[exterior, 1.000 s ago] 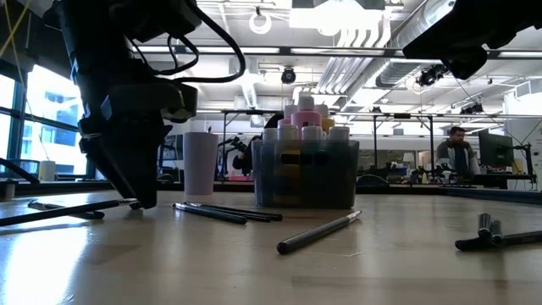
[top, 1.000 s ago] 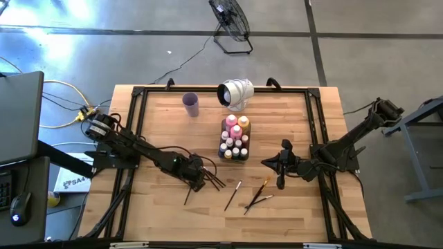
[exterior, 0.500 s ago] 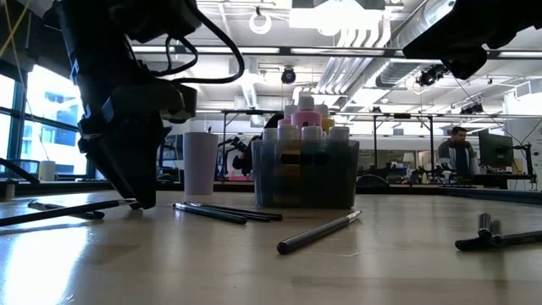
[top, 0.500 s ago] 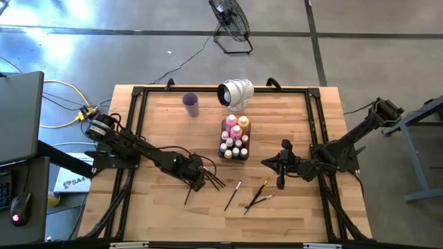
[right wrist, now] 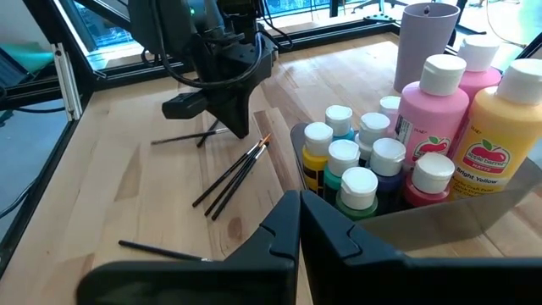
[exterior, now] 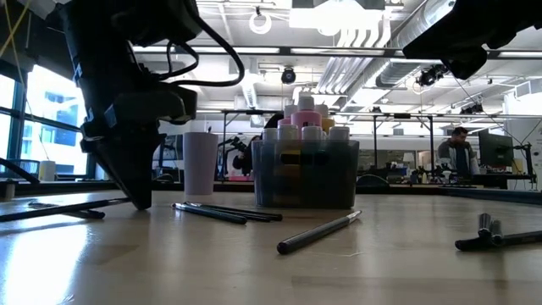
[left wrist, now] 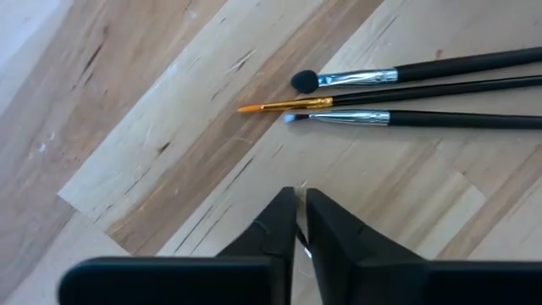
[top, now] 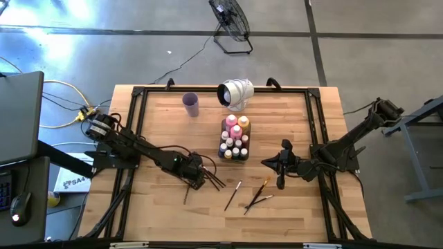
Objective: Pick & Place Paint Supplies
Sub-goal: Put the silver paint brush into the violet cup
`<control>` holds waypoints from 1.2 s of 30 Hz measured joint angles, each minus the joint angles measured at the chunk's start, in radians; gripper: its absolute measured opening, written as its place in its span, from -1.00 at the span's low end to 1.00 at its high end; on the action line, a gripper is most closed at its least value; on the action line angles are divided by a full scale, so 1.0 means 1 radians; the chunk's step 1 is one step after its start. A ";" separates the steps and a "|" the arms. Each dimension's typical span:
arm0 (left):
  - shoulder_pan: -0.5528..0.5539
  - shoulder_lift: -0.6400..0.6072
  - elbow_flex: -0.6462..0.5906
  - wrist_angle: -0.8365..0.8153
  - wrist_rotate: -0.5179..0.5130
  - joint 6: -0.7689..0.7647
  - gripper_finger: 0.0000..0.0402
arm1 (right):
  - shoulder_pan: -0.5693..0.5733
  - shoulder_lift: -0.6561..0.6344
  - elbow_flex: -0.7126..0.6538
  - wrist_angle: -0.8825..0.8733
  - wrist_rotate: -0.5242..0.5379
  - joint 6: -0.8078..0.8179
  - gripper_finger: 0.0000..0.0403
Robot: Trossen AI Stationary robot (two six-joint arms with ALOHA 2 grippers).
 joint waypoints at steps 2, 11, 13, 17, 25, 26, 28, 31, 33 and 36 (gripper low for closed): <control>0.000 0.000 0.001 0.001 0.002 0.005 -0.95 | 0.000 0.000 0.000 0.000 0.000 0.000 -0.99; -0.001 0.000 0.002 0.000 0.006 0.068 -0.99 | 0.000 0.000 0.000 0.000 0.000 0.000 -0.99; -0.001 -0.006 0.002 -0.002 0.008 0.094 -1.00 | 0.000 0.000 0.000 0.000 0.000 0.000 -0.99; -0.001 -0.026 0.014 -0.014 0.008 0.152 -1.00 | 0.000 0.000 0.000 0.000 0.000 0.000 -0.99; 0.000 -0.115 0.124 -0.139 -0.151 0.342 -1.00 | 0.000 0.000 0.000 -0.003 0.000 0.000 -0.99; 0.000 -0.132 0.143 -0.183 -0.193 0.363 -1.00 | 0.000 0.000 0.000 -0.004 0.000 0.000 -0.99; -0.001 -0.164 0.183 -0.240 -0.301 0.399 -1.00 | 0.000 0.000 0.000 -0.006 -0.002 0.000 -0.99; 0.000 -0.225 0.235 -0.313 -0.488 0.445 -1.00 | 0.000 0.000 0.000 -0.009 -0.002 0.000 -0.99; 0.000 -0.274 0.259 -0.328 -0.614 0.488 -1.00 | 0.000 0.000 0.000 -0.013 -0.002 0.000 -0.99; 0.000 -0.364 0.265 -0.329 -0.776 0.532 -1.00 | 0.000 0.000 0.000 -0.015 -0.003 0.000 -0.99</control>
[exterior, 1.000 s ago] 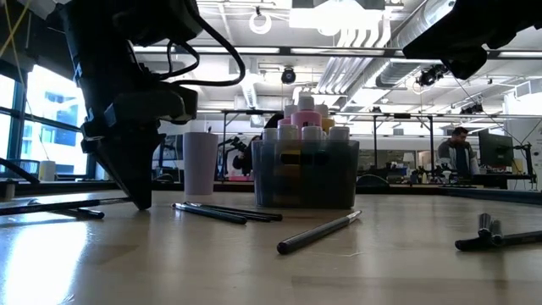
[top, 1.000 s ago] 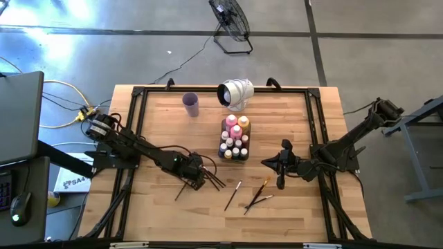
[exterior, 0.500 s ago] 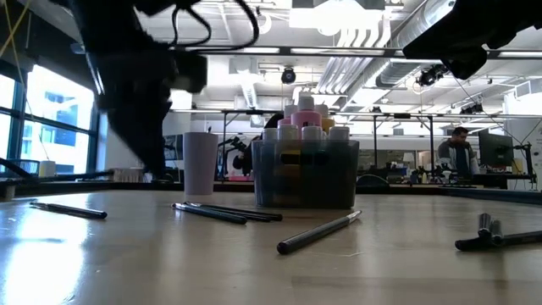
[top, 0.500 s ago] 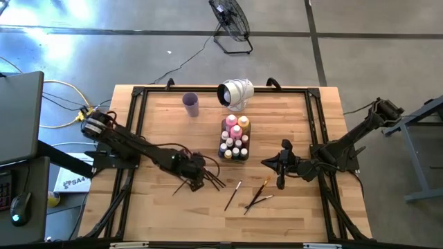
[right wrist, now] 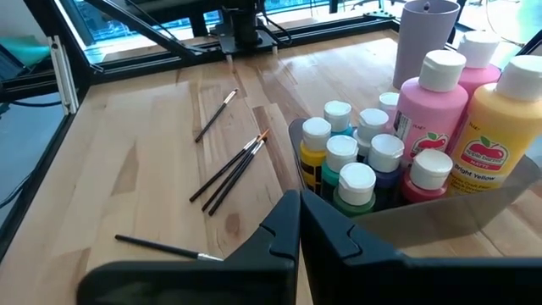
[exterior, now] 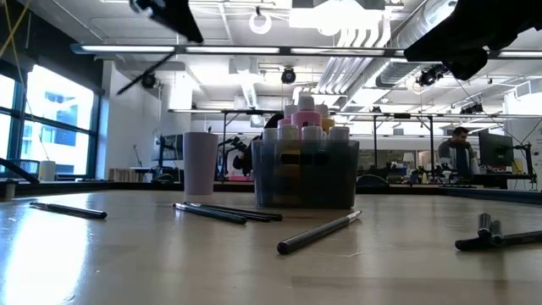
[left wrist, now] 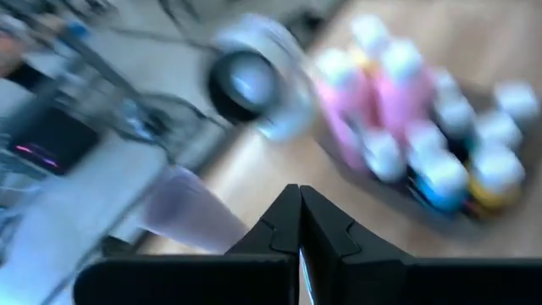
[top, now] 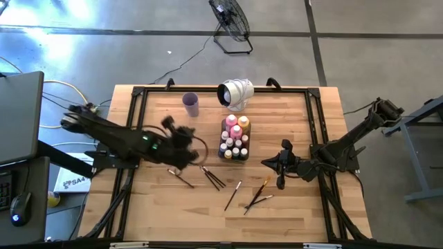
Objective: Pick & Place Paint Supplies
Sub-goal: Put the silver paint brush into the violet cup
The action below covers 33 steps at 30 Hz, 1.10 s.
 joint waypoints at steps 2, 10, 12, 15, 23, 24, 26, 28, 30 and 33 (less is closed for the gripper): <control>0.000 -0.062 -0.001 0.000 -0.081 0.014 -1.00 | 0.000 0.000 0.000 -0.002 0.000 0.000 -0.99; 0.054 -0.241 -0.084 0.041 -0.253 0.016 -1.00 | 0.000 0.000 0.000 -0.007 0.006 -0.006 -0.99; 0.100 -0.262 -0.122 0.079 -0.252 0.029 -1.00 | 0.000 0.000 0.000 -0.006 0.010 -0.018 -0.99; 0.194 -0.279 -0.181 0.189 -0.232 0.118 -1.00 | 0.000 0.000 0.000 -0.004 0.011 -0.025 -0.99; 0.539 -0.283 -0.332 0.809 0.260 0.559 -1.00 | 0.000 0.000 0.000 0.001 0.008 -0.019 -0.99; 0.580 -0.284 -0.342 0.859 0.303 0.570 -1.00 | 0.000 0.000 0.000 0.001 0.008 -0.019 -0.99; 0.652 -0.284 -0.351 0.896 0.386 0.573 -1.00 | 0.000 0.000 0.000 0.001 0.007 -0.019 -0.99; 0.721 -0.284 -0.352 0.897 0.452 0.565 -1.00 | 0.000 0.000 0.000 0.000 0.007 -0.019 -0.99; 0.779 -0.279 -0.352 0.900 0.501 0.557 -1.00 | 0.000 0.000 0.000 0.000 0.008 -0.019 -0.99; 0.839 -0.240 -0.352 0.940 0.551 0.540 -1.00 | 0.000 0.000 0.000 0.000 0.019 -0.024 -0.99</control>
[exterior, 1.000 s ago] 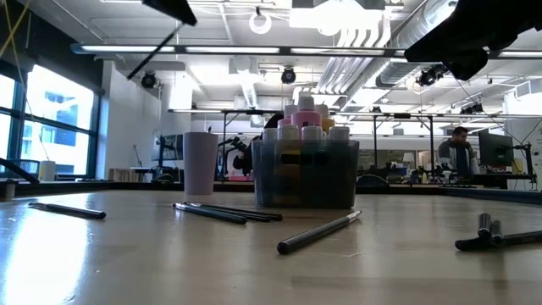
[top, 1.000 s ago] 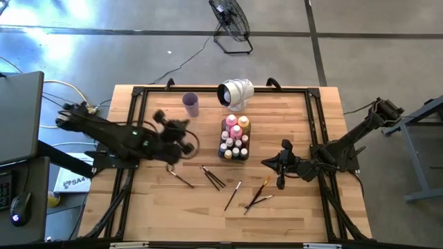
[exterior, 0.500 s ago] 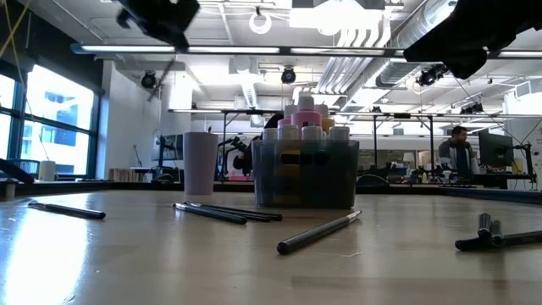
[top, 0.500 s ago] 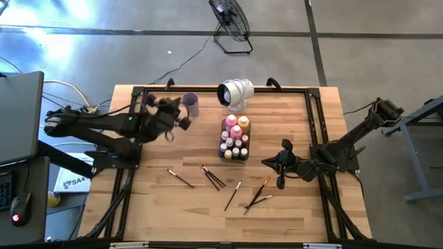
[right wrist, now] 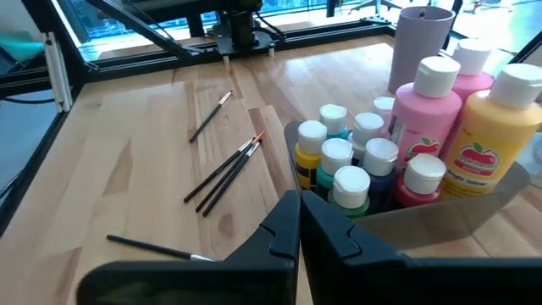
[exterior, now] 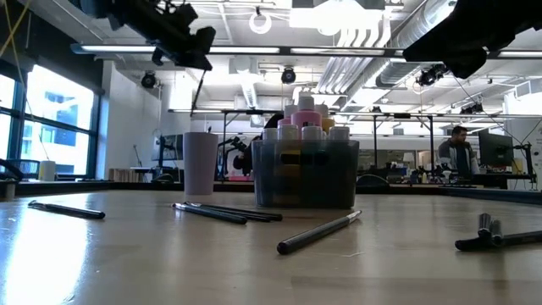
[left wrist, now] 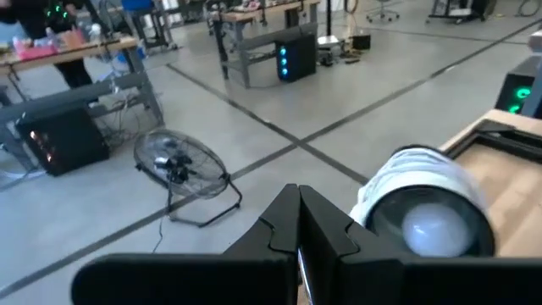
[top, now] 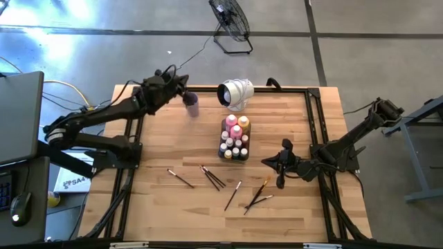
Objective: Pick & Place Paint Supplies
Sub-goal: Put the silver paint brush into the violet cup
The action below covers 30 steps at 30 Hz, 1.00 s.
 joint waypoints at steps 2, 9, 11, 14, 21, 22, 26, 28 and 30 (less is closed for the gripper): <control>0.035 0.032 0.000 0.044 0.028 -0.001 -1.00 | 0.000 0.000 0.000 0.000 0.022 0.000 -0.99; 0.098 0.164 0.000 0.149 0.095 0.065 -1.00 | 0.000 0.000 0.000 0.000 0.037 0.007 -0.99; 0.113 0.195 0.001 0.148 0.118 0.067 -1.00 | 0.000 0.000 0.000 0.000 0.038 0.007 -0.99; 0.128 0.243 0.000 0.148 0.141 0.071 -1.00 | 0.000 0.000 0.000 0.000 0.038 0.006 -0.99; 0.129 0.341 0.000 0.170 0.147 0.109 -1.00 | 0.000 0.000 0.000 0.000 0.037 0.006 -0.99; 0.129 0.352 0.000 0.169 0.146 0.109 -1.00 | 0.000 0.000 0.000 -0.001 0.037 0.006 -0.99; 0.129 0.374 0.000 0.167 0.146 0.105 -1.00 | 0.000 0.000 0.000 0.000 0.037 0.006 -0.99; 0.129 0.374 0.000 0.168 0.146 0.105 -1.00 | 0.000 0.000 0.000 -0.001 0.037 0.006 -0.99; 0.129 0.374 0.000 0.167 0.145 0.104 -1.00 | 0.000 0.000 0.000 0.000 0.037 0.006 -0.99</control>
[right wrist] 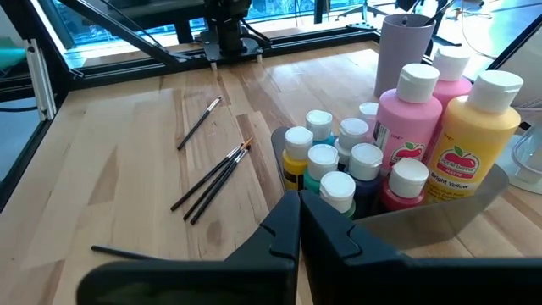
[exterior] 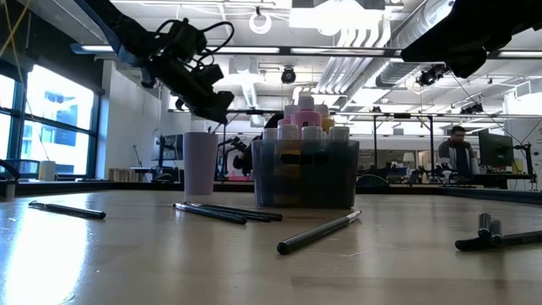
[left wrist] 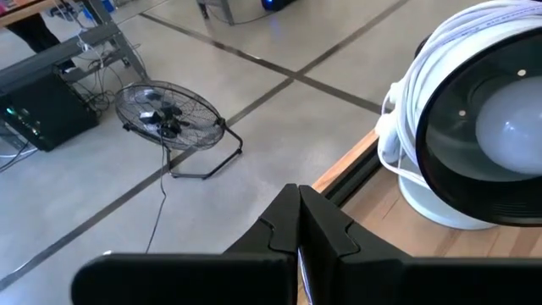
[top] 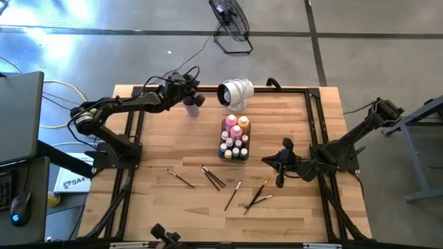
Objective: Pick & Place Paint Supplies
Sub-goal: Put the silver paint brush into the violet cup
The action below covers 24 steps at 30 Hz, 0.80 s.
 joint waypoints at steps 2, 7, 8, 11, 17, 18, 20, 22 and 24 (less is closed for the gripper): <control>0.000 0.000 0.000 0.000 -0.001 0.000 -0.99 | 0.000 0.000 0.000 0.000 0.000 0.000 -0.99; 0.000 0.000 0.000 -0.018 -0.002 -0.001 -0.93 | 0.000 0.000 0.000 -0.002 0.000 0.000 -0.99; 0.000 0.000 0.000 -0.025 -0.002 -0.003 -0.90 | 0.000 0.000 0.000 -0.005 0.000 0.000 -0.99; 0.000 0.000 0.000 -0.038 -0.002 -0.020 -0.75 | 0.000 0.000 0.000 -0.008 0.000 0.000 -0.99; 0.000 -0.007 0.000 -0.048 -0.002 -0.028 -0.32 | 0.000 0.000 0.000 -0.008 -0.015 0.000 -0.99; 0.000 -0.013 0.000 -0.046 -0.002 -0.028 -0.26 | 0.000 0.000 0.000 -0.008 -0.021 0.000 -0.99; 0.000 -0.027 0.000 -0.046 -0.002 -0.028 -0.18 | 0.000 0.000 0.000 -0.008 -0.023 -0.001 -0.99; 0.000 -0.048 0.000 -0.049 -0.001 -0.028 -0.14 | 0.000 0.000 0.000 -0.008 -0.023 -0.001 -0.99; 0.000 -0.079 0.000 -0.052 -0.001 -0.028 -0.14 | 0.000 0.000 0.000 -0.008 -0.023 -0.001 -0.99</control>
